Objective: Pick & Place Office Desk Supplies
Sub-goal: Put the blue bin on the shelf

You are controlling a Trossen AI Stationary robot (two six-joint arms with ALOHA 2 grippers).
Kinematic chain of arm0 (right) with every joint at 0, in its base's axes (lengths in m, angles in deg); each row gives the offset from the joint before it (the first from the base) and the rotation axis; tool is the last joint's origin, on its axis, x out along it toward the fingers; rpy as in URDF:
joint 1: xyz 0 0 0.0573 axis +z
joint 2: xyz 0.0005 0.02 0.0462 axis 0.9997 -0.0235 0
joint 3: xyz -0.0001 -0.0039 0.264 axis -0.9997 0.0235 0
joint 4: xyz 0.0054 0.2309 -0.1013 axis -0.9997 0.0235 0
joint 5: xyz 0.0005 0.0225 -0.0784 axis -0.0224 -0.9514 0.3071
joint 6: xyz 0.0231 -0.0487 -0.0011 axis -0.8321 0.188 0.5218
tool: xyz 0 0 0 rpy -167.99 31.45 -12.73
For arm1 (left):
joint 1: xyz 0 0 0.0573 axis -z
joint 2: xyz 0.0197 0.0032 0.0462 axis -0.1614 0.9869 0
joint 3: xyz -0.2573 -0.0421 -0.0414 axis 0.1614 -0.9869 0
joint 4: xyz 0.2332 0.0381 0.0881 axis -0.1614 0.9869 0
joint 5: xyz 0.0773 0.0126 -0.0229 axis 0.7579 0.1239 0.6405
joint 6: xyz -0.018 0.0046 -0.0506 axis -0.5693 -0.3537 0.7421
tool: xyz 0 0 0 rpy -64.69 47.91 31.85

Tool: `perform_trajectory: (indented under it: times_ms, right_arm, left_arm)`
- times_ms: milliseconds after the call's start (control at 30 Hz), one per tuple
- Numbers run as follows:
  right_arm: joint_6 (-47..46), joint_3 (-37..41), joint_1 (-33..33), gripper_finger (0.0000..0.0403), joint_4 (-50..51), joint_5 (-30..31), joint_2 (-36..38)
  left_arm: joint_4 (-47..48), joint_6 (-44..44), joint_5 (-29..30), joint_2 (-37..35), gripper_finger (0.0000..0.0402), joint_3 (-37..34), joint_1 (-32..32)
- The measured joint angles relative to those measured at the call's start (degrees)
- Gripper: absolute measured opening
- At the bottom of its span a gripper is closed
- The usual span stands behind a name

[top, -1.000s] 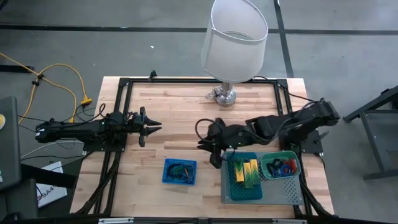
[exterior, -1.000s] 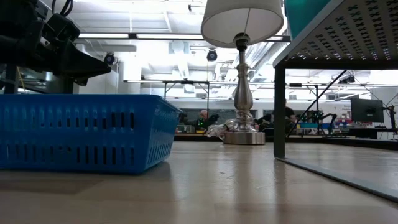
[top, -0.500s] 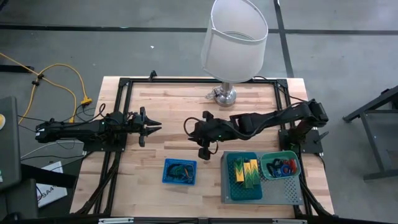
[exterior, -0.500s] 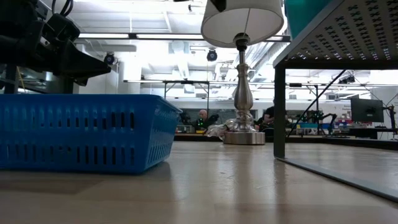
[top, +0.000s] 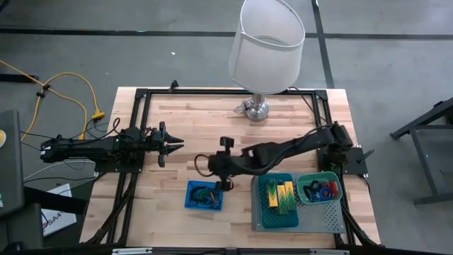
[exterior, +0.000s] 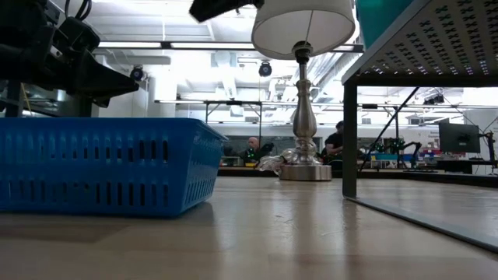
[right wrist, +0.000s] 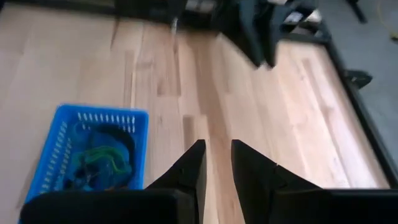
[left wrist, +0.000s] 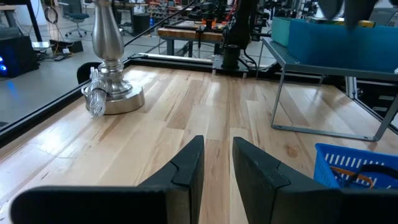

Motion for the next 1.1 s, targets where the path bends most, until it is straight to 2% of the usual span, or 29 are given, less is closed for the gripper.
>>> perform_trajectory:
  times_ms: [233, 500, 867, 1100]
  right_arm:
    - [-0.60, -7.44, 0.24, 0.0064, 5.28, -3.88, -7.76]
    - [-1.43, -9.57, -1.08, 0.0064, 5.77, -11.40, -12.31]
    - [-1.66, -10.33, -0.22, 0.0064, 7.73, -12.27, -13.81]
    - [-2.84, -10.16, 0.27, 0.0064, 9.70, -16.40, -17.17]
  left_arm:
    - [0.00, -0.02, 0.00, 0.01, 0.0079, 0.00, -0.01]
    - [0.00, -0.02, -0.01, 0.02, 0.0079, 0.00, 0.01]
    - [0.01, -0.02, -0.01, 0.02, 0.0079, 0.01, 0.00]
    - [-0.04, 0.00, 0.05, 0.17, 0.0079, 0.01, -0.01]
